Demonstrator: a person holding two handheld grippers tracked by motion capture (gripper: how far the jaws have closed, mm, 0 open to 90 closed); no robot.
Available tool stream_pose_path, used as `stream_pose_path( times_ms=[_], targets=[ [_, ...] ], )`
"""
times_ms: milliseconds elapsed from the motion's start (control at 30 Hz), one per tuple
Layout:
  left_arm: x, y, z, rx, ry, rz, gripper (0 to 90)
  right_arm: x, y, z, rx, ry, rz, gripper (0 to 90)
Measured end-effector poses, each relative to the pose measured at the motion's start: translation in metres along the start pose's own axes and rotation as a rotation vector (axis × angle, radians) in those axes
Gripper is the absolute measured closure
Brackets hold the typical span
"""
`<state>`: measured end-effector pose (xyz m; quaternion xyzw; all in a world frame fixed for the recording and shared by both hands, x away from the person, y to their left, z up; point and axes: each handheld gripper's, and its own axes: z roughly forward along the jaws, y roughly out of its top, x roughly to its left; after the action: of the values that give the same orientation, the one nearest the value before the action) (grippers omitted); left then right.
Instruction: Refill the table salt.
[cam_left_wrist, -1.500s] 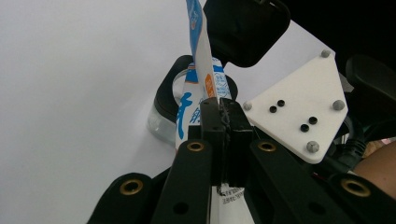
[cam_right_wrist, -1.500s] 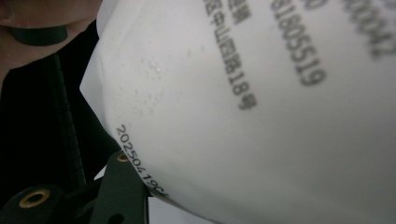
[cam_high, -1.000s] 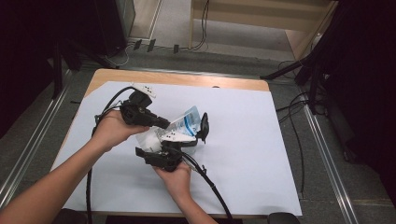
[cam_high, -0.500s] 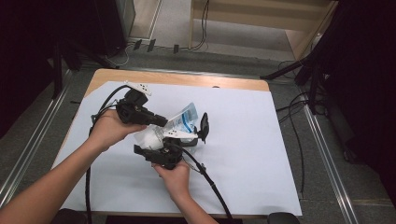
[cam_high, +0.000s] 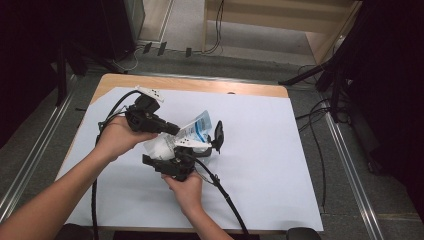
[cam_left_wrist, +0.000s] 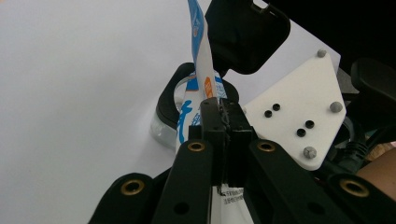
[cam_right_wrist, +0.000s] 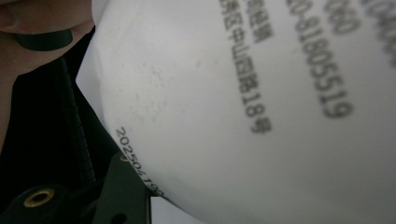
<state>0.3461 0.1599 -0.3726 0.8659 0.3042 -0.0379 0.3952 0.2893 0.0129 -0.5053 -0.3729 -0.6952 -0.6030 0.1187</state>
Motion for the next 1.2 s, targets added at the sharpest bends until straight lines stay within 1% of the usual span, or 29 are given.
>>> stream_pose_path(
  times_ms=[67, 133, 267, 300, 500, 567, 667, 833, 933, 1033, 1200],
  targets=[
    [0.0002, 0.0006, 0.0001, 0.013, -0.001, 0.007, 90.0, 0.0001, -0.0003, 0.0007, 0.002, 0.005, 0.002, 53.9],
    [-0.0005, 0.0011, 0.0008, 0.018, 0.009, 0.006, 90.0, 0.0000, -0.0004, 0.0015, 0.004, 0.009, 0.006, 53.6],
    [0.0002, 0.0015, 0.0013, 0.016, 0.009, 0.002, 90.0, -0.0001, 0.0000, 0.0024, 0.007, 0.011, 0.017, 53.2],
    [0.0009, 0.0017, 0.0012, 0.018, 0.001, 0.002, 90.0, -0.0003, 0.0002, 0.0024, 0.007, 0.010, 0.015, 53.1],
    [0.0013, 0.0029, 0.0025, 0.023, 0.012, 0.002, 90.0, -0.0016, 0.0010, 0.0022, 0.009, 0.007, 0.018, 52.7],
    [0.0017, 0.0037, 0.0026, 0.027, 0.003, 0.004, 90.0, -0.0016, 0.0012, 0.0019, 0.008, 0.005, 0.020, 52.7],
    [0.0011, 0.0044, 0.0042, 0.023, 0.001, -0.003, 90.0, -0.0017, 0.0016, 0.0015, 0.008, 0.002, 0.021, 52.8],
    [0.0010, 0.0050, 0.0057, 0.025, 0.000, 0.005, 90.0, -0.0022, 0.0025, 0.0008, 0.009, 0.000, 0.022, 53.4],
    [0.0008, 0.0041, 0.0055, 0.015, -0.006, -0.002, 90.0, -0.0019, 0.0025, 0.0002, 0.010, -0.005, 0.017, 53.8],
    [0.0016, 0.0030, 0.0045, 0.018, -0.017, -0.001, 89.5, -0.0017, 0.0025, 0.0003, 0.009, 0.001, 0.023, 54.1],
    [0.0028, -0.0005, 0.0021, 0.008, -0.013, -0.015, 87.8, -0.0014, 0.0021, 0.0005, 0.005, 0.008, 0.039, 54.3]
  ],
)
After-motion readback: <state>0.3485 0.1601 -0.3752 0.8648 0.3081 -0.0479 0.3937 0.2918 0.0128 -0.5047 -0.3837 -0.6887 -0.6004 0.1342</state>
